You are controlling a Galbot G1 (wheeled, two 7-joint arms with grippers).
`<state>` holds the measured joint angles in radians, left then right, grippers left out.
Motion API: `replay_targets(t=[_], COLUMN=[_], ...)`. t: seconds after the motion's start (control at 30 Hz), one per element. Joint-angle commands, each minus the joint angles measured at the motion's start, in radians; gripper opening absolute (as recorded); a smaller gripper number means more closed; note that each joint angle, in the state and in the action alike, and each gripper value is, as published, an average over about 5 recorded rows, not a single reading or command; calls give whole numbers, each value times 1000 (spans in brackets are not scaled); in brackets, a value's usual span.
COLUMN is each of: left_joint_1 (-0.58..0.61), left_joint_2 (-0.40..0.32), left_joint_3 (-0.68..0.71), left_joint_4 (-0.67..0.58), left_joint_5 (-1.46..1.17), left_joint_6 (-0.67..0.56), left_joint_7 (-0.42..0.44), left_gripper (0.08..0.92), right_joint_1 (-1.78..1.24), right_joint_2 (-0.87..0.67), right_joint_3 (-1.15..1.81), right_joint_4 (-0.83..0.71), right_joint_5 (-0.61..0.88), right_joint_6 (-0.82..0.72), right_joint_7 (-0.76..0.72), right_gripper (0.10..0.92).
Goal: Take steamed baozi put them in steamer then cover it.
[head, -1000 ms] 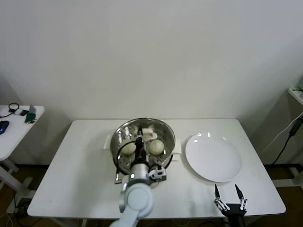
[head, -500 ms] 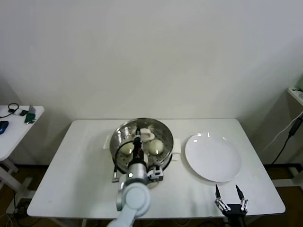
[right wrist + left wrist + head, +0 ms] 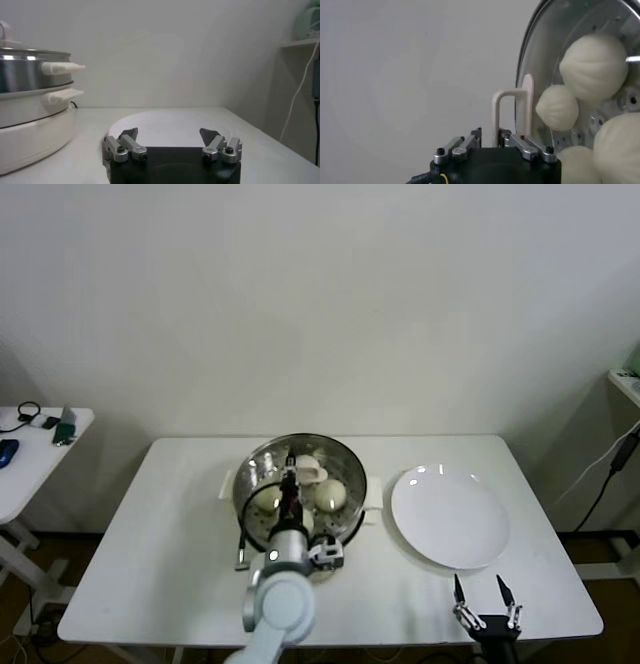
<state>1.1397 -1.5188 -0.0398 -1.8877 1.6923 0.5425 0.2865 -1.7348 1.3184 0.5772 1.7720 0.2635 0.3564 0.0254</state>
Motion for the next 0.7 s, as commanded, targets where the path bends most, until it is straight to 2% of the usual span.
replay_targets(t=[0.03,0.23,0.33,0.57,0.7], left_joint_1=[7,68,113,244,332], left_joint_2=[54,155,194,225,219], left_joint_3=[21,34,20,-82,-227], left_joint_4=[-117,-247,-294,-333,-338], left_joint_5=[-168,-333,-411,-713,-980], left_joint_6=[13,36,23,-140,-296], left_joint_7=[21,13,-23,-237,-356], left_gripper=[327,500,587,782,820], right_joint_1=[2,7,11,16,22], right_joint_2=[0,-2,-2,-6,3], right_joint_3=[-11,-24,-28,-42,-43], right_joint_4=[1,1,4,38,47], right_joint_5=[13,19,18,32,-7], right_joint_6=[-9,-30,-30,-49,-41], right_joint_7=[26,40,42,47,45], right_gripper=[823,823,823,823,823])
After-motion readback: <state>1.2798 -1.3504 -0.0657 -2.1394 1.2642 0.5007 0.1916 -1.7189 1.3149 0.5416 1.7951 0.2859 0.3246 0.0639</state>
